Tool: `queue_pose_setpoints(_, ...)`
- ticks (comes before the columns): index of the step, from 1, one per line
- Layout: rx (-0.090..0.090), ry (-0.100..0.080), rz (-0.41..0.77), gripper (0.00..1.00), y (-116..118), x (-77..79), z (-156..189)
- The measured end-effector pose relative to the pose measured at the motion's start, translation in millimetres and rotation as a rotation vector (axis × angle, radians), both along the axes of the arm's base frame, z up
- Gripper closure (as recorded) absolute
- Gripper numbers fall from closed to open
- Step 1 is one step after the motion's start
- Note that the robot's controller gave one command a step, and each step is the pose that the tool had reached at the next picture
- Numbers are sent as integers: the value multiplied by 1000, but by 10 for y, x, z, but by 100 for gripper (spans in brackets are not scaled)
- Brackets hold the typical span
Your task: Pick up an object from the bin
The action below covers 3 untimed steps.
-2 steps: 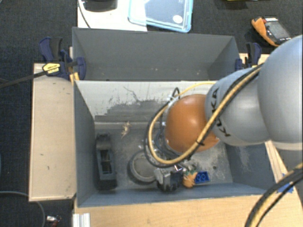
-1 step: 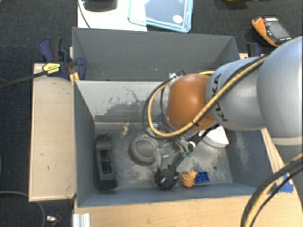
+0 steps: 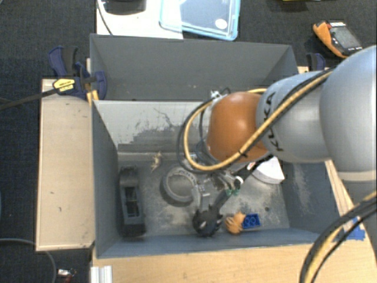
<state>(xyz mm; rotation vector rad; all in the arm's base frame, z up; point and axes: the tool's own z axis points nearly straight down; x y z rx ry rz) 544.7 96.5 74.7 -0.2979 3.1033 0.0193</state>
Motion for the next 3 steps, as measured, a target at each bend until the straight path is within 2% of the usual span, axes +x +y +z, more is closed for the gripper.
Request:
queue_pose_setpoints(1,-1,4,-1,100,-2,-7,96)
queue_pose_setpoints(2,1,-4,-4,100,4,11,163)
queue_pose_setpoints(3,0,4,-7,100,-2,-15,396)
